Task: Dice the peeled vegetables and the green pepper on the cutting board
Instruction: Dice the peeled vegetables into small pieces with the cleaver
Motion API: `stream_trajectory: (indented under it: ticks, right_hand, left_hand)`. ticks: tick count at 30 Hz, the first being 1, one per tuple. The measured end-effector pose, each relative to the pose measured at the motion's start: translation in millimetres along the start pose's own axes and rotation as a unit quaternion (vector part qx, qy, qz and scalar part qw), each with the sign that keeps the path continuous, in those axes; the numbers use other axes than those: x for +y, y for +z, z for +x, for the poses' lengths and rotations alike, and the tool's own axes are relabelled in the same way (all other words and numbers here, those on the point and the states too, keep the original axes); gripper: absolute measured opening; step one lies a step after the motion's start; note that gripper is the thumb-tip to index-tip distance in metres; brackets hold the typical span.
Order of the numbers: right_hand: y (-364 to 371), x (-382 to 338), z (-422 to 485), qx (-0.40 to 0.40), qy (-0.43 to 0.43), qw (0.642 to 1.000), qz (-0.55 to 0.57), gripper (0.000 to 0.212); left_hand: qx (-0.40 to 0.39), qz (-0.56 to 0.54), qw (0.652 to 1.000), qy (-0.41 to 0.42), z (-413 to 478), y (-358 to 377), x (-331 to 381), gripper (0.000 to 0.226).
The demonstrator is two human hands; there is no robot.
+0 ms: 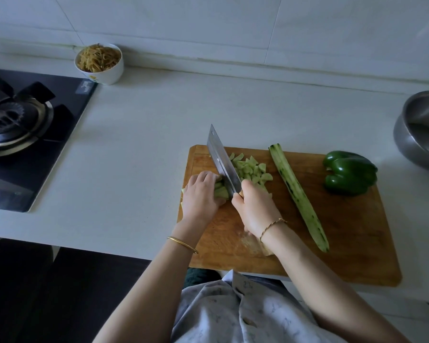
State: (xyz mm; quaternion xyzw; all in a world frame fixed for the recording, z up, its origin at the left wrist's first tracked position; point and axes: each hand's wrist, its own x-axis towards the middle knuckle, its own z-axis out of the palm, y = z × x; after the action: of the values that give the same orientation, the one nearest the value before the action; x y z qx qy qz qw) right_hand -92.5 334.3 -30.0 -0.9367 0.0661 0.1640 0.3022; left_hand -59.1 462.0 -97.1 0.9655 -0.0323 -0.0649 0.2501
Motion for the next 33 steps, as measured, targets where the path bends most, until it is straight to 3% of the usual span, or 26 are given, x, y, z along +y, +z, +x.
stream_trajectory:
  ticks: [13, 33]
  right_hand:
    - [2, 10, -5, 0.048, 0.015, 0.996, 0.072, 0.021]
    - [10, -2, 0, 0.002, 0.005, 1.0, -0.005, 0.02]
  left_hand:
    - [-0.014, -0.016, 1.0, 0.016, -7, -6, -7, 0.056]
    - [0.02, -0.018, 0.999, 0.028, -9, -1, -7, 0.046]
